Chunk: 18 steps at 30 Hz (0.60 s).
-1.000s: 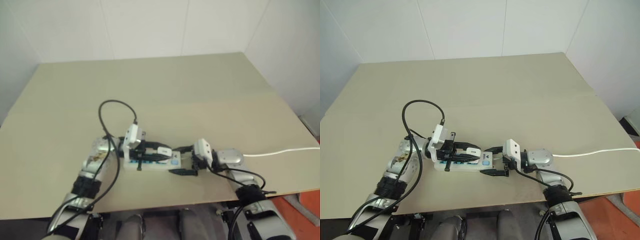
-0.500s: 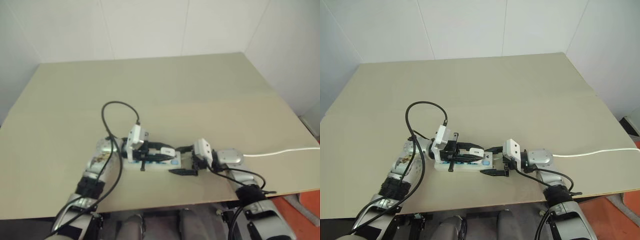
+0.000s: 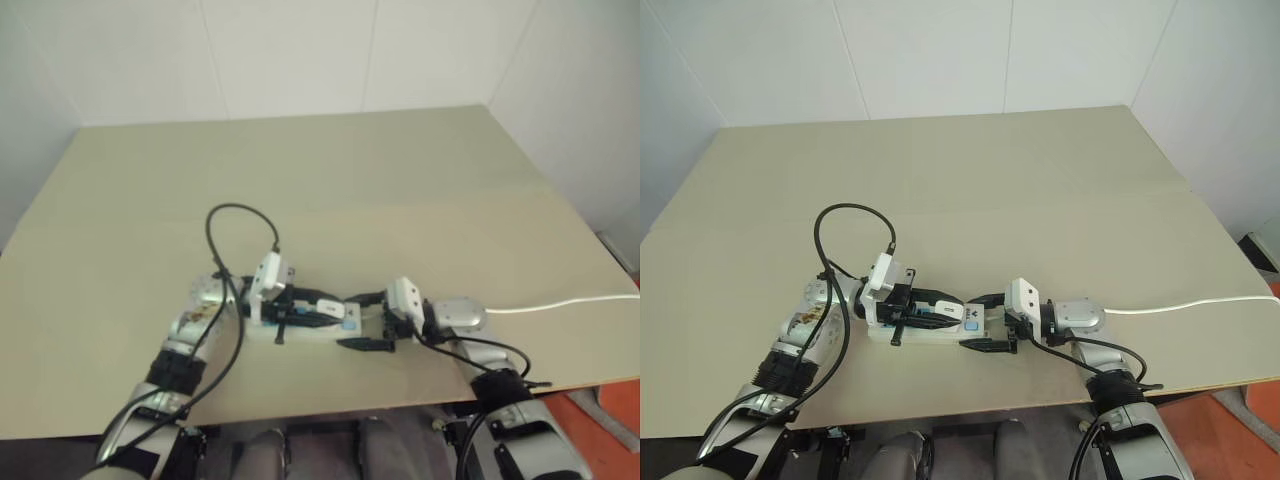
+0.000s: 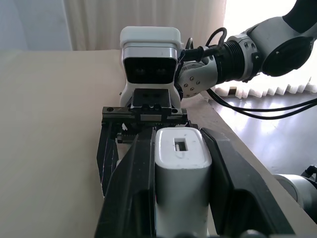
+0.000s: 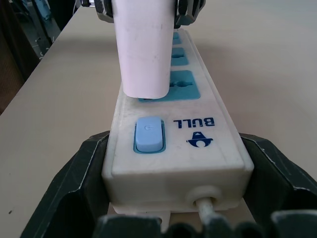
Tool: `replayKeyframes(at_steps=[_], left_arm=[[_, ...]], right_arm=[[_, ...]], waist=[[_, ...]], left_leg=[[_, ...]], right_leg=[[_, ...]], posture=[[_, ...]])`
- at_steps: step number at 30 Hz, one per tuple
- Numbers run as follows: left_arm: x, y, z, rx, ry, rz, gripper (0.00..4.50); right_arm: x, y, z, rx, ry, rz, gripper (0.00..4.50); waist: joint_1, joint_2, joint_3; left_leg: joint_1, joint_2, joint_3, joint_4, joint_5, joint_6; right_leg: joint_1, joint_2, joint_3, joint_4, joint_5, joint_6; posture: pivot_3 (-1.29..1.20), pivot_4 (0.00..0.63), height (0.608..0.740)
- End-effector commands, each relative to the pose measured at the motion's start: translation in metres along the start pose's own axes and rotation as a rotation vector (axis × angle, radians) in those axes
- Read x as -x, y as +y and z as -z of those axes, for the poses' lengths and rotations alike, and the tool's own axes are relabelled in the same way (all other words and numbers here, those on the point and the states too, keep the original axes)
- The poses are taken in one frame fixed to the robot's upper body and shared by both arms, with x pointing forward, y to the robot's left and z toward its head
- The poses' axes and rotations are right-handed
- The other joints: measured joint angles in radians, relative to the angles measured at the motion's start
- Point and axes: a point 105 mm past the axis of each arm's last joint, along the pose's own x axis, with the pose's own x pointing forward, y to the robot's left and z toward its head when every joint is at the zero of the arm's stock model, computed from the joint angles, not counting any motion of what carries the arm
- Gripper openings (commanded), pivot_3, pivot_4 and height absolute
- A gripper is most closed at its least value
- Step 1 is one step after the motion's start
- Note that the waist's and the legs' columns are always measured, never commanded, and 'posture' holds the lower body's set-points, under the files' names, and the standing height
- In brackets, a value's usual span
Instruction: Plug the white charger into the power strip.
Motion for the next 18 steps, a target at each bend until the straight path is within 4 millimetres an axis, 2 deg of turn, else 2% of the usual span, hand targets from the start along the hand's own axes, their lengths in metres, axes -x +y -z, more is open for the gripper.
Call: replayKeyframes(at_steps=[1, 18], left_arm=[[0.009, 0.0, 0.017, 0.039, 0.069, -0.021, 1.03], [0.04, -0.002, 0.034, 0.043, 0.158, -0.053, 1.03]], right_arm=[[-0.001, -0.001, -0.004, 0.015, -0.004, -0.002, 3.42], [0.001, -0.005, -0.002, 0.012, 0.009, 0.006, 3.42]], waist=[[0.0, 0.0, 0.0], [-0.001, 0.0, -0.003]], left_leg=[[0.0, 0.0, 0.0, 0.0, 0.0, 0.0], [0.002, 0.001, 0.0, 0.0, 0.0, 0.0]], right_leg=[[0.0, 0.0, 0.0, 0.0, 0.0, 0.0], [0.002, 0.001, 0.0, 0.0, 0.001, -0.001]], posture=[[0.0, 0.15, 0.74], [0.0, 0.15, 0.74]])
